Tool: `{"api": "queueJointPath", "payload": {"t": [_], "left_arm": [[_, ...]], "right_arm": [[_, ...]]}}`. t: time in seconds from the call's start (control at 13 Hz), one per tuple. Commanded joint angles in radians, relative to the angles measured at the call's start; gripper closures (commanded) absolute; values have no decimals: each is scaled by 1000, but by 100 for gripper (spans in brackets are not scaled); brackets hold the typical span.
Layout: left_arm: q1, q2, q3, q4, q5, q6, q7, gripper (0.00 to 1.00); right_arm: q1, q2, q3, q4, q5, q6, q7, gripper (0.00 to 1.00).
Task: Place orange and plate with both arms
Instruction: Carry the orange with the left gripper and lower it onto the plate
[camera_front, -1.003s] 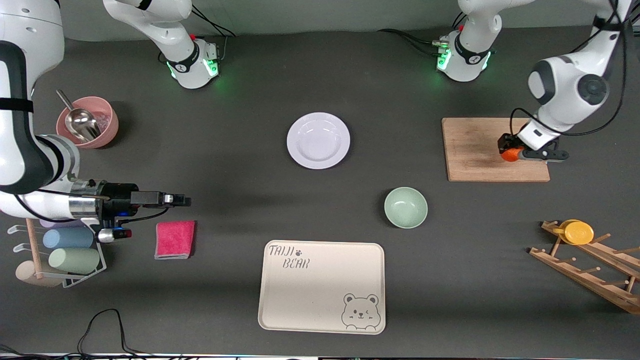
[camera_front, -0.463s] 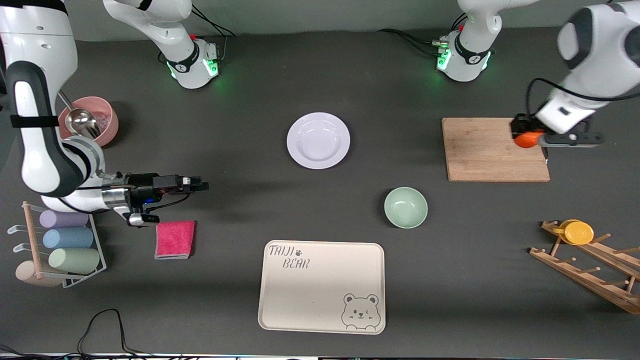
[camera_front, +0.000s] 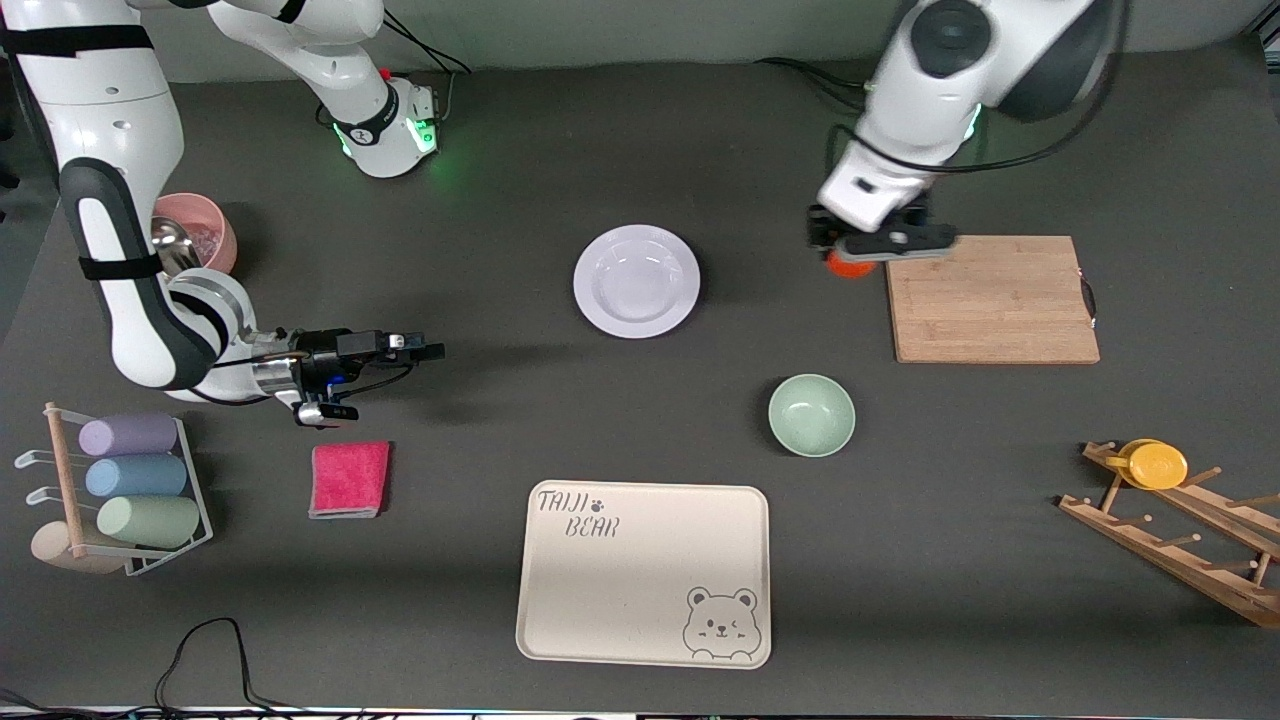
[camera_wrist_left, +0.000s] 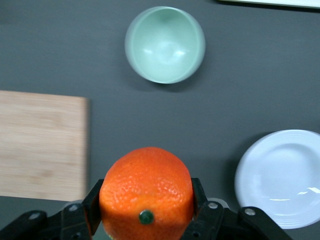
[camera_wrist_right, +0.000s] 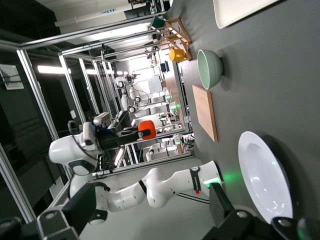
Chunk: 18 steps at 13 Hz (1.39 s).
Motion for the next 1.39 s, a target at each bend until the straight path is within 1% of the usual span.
{"api": "queueJointPath", "payload": {"t": [0.0,0.08,0.15,0.23,0.39,0.54,0.77,0.93,1.08,1.31], "left_arm": [[-20,175,-97,127,52,44,-199,47],[-49,228,-117,160,91,55,-273,47],[-99,279,-120,192,140,59,-357,47],[-142,336,-120,230,195,60,-441,47],[-219,443,-120,285,295,75,-592,47],[-270,517,-119,289,370,160,-724,47],[-325,620,-114,283,451,245,-842,47],[-345,706,-110,283,549,303,-930,47],[-350,767,-108,283,615,342,-967,47],[-353,807,-91,283,646,386,-968,47]], "right_arm": [[18,27,-6,-22,29,-16,-93,0],[29,45,-4,-33,30,-6,-153,0],[37,92,-4,-34,38,-5,-216,0],[42,108,-4,-39,41,-2,-247,0],[66,81,-4,-86,50,36,-253,0],[75,44,-4,-134,50,76,-253,0],[78,2,-4,-197,50,123,-256,0],[103,-22,-4,-241,53,126,-256,0],[109,-24,-4,-254,53,131,-256,0],[111,-9,-4,-271,64,136,-360,0]]}}
